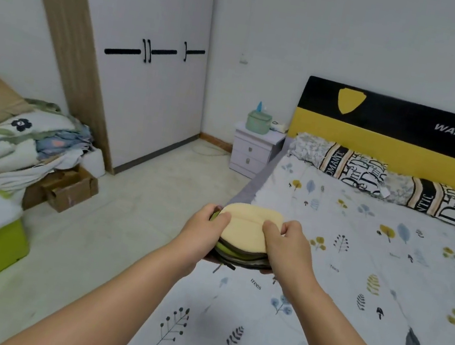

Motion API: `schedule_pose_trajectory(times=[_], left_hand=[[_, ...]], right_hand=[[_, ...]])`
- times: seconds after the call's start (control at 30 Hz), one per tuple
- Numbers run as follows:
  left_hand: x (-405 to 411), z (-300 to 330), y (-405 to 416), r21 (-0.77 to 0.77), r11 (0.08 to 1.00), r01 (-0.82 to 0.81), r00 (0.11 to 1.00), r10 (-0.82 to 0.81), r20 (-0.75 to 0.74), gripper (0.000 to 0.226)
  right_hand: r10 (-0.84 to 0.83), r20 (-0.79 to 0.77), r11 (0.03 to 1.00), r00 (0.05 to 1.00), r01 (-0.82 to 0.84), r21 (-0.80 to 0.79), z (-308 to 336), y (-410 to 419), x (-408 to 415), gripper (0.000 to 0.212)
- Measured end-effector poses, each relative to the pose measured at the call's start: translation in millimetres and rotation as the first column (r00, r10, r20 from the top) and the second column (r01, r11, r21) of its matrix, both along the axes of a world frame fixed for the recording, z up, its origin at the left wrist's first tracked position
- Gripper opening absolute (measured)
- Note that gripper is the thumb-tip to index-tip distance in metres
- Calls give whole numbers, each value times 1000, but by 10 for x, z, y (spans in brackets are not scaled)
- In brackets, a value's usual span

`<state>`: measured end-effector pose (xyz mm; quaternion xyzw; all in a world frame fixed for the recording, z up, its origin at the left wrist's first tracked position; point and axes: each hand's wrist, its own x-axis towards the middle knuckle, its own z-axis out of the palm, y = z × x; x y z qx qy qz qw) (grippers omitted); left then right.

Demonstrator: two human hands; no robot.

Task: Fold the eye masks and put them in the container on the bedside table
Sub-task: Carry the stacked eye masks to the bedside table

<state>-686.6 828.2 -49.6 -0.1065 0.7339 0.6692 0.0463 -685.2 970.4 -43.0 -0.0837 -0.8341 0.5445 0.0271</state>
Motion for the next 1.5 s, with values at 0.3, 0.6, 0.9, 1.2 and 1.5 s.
schedule_pose_trajectory(times=[0.3,0.6,0.9,1.2,1.5], left_hand=[[-71,198,-1288,-52,999,2,999,-4,-39,10],[15,268,-2634,-80,997,10,999,-13,-32,13],[-206,263,-3432,-72,997,5,999,-8,-36,15],[-979,242,-3961,-55,998,22,999,-24,-49,15],[-2016,305,-4509,-59,998,18,998,-22,-55,11]], right_hand=[[16,-10,999,1000,-17,-33,113,-1283,-65,19],[17,-3,999,1000,-17,-49,111,-2621,-17,17],[22,-16,998,1000,-23,-57,87,-3413,-262,19],[-2,-11,997,1000,1,-80,2,-3944,-1051,19],[-50,-5,992,999,49,-117,37,-4511,-2086,21]])
